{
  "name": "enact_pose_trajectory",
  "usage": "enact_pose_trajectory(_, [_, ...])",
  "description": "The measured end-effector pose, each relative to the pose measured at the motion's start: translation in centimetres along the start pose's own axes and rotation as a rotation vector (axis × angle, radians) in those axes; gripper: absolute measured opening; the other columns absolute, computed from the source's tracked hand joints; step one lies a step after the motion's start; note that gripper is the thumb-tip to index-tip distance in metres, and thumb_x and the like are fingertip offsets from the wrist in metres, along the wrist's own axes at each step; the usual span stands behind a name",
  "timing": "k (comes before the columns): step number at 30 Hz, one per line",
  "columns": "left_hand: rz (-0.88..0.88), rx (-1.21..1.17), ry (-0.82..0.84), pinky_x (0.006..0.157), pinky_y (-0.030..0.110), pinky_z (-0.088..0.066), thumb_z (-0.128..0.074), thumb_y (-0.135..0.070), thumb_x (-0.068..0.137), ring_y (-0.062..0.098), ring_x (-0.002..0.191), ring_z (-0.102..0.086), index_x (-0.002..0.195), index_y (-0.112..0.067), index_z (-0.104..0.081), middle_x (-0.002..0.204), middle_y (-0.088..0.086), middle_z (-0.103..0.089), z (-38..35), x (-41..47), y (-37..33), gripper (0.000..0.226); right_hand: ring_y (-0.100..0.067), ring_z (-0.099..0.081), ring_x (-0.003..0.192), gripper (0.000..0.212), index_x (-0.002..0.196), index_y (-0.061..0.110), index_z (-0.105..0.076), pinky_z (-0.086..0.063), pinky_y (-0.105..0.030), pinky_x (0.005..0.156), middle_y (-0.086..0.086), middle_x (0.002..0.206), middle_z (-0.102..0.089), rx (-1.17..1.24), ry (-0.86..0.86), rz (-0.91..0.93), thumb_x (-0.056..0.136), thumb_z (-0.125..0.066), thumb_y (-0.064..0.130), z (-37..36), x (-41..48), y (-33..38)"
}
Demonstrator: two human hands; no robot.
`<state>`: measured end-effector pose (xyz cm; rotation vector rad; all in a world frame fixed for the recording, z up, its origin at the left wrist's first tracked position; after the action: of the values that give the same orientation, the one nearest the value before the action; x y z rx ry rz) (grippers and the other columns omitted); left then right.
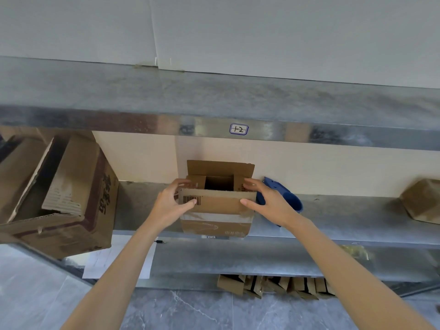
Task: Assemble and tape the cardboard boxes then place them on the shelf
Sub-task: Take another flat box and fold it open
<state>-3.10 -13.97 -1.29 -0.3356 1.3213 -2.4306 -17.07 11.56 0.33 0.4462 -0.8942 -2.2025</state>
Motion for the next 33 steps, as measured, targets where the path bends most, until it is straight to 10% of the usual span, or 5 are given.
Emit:
enact_pose_trajectory(11, [-0.018, -0.066, -0.136, 0.094, 0.013, -0.043, -0.082, -0.018, 0.080, 0.000, 0.111, -0.053, 0.126, -0.031, -0.047, 0.120, -0.015, -0.057, -0.7, -0.2, 0.2, 0.060, -0.009, -0.060, 0.103, 0.073, 0.143, 0.028, -0.033, -0.039, -0.002, 0.078, 0.009, 0.119, -0.066, -0.068, -0.220, 0.008, 0.084, -0.073, 0.042, -0.4, 0.4, -0.3])
enact_pose_trajectory(14, [-0.066, 0.008, -0.201, 0.096, 0.014, -0.041, -0.083, -0.020, 0.078, 0.003, 0.115, -0.049, 0.132, -0.028, -0.047, 0.130, -0.012, -0.051, -0.8, -0.2, 0.1, 0.065, -0.012, -0.057, 0.098, 0.072, 0.131, 0.025, -0.039, -0.051, -0.025, 0.087, 0.004, 0.108, -0.056, -0.013, -0.343, 0.022, 0.075, -0.083, 0.039, -0.7, 0.4, -0.9])
enact_pose_trajectory(22, [-0.041, 0.005, -0.111, 0.110, 0.038, -0.036, -0.083, -0.025, 0.079, 0.012, 0.140, -0.033, 0.148, -0.052, -0.018, 0.159, -0.015, -0.026, -0.4, 0.6, 0.6, 0.098, -0.011, -0.038, 0.134, 0.098, 0.151, 0.033, -0.021, -0.036, -0.023, 0.100, 0.005, 0.154, -0.031, -0.082, -0.315, 0.094, 0.075, -0.083, 0.038, -0.1, 0.8, -0.2])
enact_pose_trajectory(33, [-0.168, 0.044, -0.083, 0.106, 0.033, -0.045, -0.079, -0.018, 0.082, -0.008, 0.114, -0.050, 0.116, -0.025, -0.066, 0.125, -0.008, -0.051, -0.4, 0.2, 1.0, 0.037, -0.009, -0.048, 0.116, 0.034, 0.127, 0.024, -0.061, -0.049, -0.029, 0.085, 0.007, 0.127, -0.045, -0.208, -0.182, 0.073, 0.095, -0.059, 0.039, -0.7, 0.5, -0.6])
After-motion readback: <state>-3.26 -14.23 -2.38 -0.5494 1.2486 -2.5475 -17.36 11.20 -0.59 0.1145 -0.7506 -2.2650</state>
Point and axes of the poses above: each hand's wrist, its own x-axis towards the middle knuckle, its own z-axis out of the back of the hand, y = z × x, the point moved 3 cm from there along x, towards the middle knuckle
